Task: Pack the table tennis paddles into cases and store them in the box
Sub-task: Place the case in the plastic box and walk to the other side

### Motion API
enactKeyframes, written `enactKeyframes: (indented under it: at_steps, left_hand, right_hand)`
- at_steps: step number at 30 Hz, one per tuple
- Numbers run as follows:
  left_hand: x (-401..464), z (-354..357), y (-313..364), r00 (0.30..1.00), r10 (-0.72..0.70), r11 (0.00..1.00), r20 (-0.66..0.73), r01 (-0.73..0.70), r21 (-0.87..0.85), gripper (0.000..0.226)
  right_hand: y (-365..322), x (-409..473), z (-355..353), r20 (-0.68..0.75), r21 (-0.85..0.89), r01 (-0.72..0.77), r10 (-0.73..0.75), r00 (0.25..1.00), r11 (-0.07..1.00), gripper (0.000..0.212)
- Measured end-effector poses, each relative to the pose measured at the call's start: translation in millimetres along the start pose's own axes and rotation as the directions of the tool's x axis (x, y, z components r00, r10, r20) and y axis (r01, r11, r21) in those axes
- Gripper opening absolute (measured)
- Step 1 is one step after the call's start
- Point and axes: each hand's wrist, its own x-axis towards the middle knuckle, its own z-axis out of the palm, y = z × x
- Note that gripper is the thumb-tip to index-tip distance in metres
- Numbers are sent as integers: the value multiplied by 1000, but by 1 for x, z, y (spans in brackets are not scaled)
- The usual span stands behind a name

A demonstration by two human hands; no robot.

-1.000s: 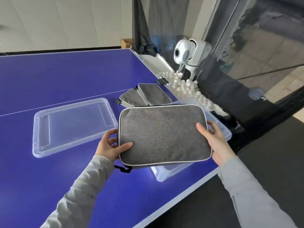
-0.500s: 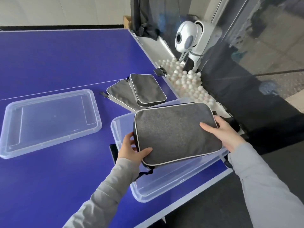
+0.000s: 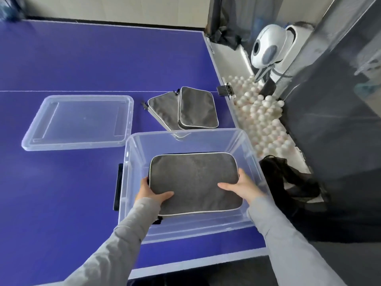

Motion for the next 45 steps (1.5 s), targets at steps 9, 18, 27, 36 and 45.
enactKeyframes:
  at_steps: [9,18,27,36,45]
  left_hand:
    - [25,11,-4,989,-145,948,-18,144,285,69]
    - [39,15,-13,990,-140,892,-1,127,434,76]
    - [43,18,-15,990,-143,867,-15,133,481,83]
    - [44,20,-19,989,-144,845,-13,130,519,86]
    - [31,25,-15,987,160,782,10,-133,609,95]
  right_hand:
    - [17,41,21,23,-185,-53,58,998,981,75]
    - [20,51,29,69,-377,-100,135,988,921,89]
    - [20,50,31,68,-424,-113,157,985,898,91]
    - [18,44,31,44,-448,-101,135,990,888,88]
    - [2,30,23,-20,-517,86,-112,993,852,72]
